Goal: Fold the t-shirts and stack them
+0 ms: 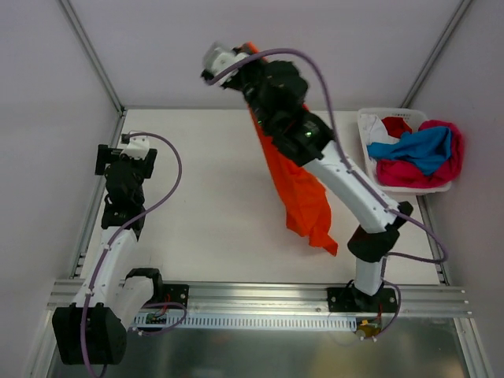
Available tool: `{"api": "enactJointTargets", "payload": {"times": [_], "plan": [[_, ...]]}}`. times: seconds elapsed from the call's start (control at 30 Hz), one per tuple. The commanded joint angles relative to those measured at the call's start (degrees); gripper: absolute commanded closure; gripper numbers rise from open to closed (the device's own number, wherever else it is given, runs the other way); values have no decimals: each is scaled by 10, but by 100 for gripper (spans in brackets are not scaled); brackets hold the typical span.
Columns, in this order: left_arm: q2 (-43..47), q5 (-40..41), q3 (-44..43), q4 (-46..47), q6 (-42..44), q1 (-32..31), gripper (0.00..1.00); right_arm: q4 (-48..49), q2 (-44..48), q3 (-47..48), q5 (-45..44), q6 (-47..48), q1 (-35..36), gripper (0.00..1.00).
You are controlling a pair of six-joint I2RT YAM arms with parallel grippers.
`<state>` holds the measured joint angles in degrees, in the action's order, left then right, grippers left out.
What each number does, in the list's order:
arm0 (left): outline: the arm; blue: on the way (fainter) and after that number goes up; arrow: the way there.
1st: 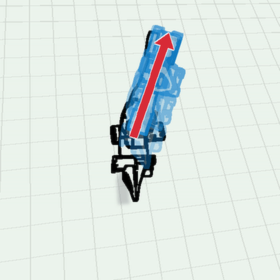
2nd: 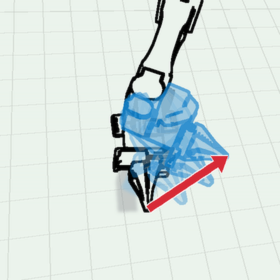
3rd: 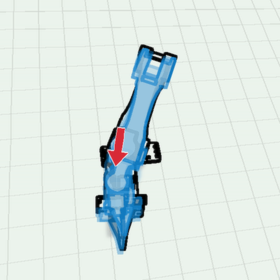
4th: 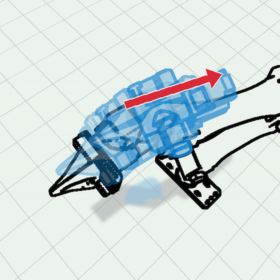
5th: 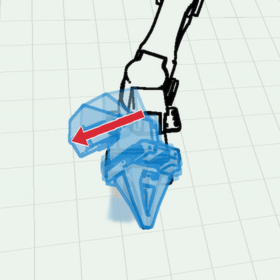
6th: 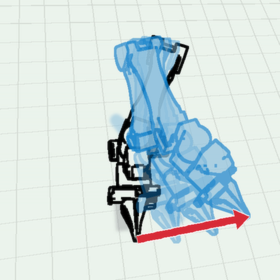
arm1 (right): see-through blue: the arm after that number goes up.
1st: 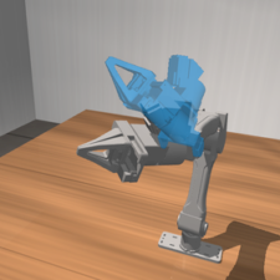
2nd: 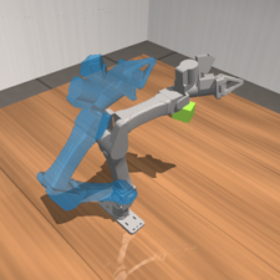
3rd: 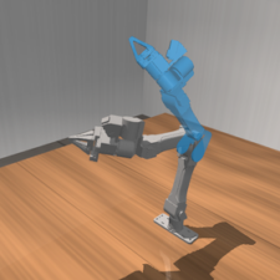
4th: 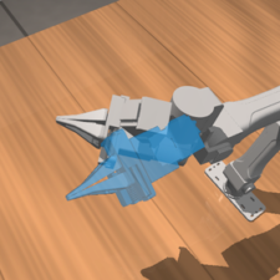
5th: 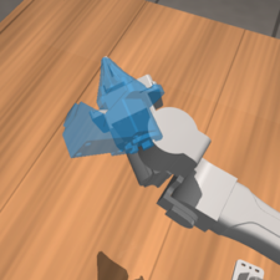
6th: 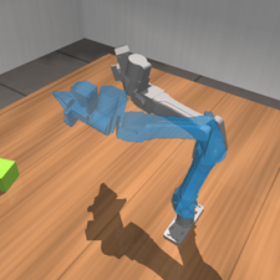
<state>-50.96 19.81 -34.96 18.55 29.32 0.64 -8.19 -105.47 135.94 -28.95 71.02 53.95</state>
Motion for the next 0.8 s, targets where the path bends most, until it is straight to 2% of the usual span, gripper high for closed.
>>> {"api": "enactJointTargets", "payload": {"times": [0.0,0.07,0.2,0.37,0.5,0.63,0.67,0.73,0.77], "plan": [[24,-11,2,-19,-22,17,3,17,-5,-8,86,10,51,100],[38,-7,21,-12,-22,23,3,55,11,-29,121,3,64,100],[46,-10,38,-9,-23,37,3,17,-14,69,178,-43,77,100],[46,-19,36,-19,-25,54,3,41,-15,97,166,-19,71,100],[38,-26,25,-27,-35,56,3,58,1,97,146,6,39,100],[27,-36,16,-38,-50,57,4,44,65,16,118,-24,-13,100],[23,-40,11,-41,-56,56,4,44,80,-62,114,-36,-37,100],[20,-47,9,-47,-59,56,4,56,112,-157,99,-42,-61,100],[21,-49,8,-47,-59,56,4,69,146,-261,97,-47,-88,100]]}}
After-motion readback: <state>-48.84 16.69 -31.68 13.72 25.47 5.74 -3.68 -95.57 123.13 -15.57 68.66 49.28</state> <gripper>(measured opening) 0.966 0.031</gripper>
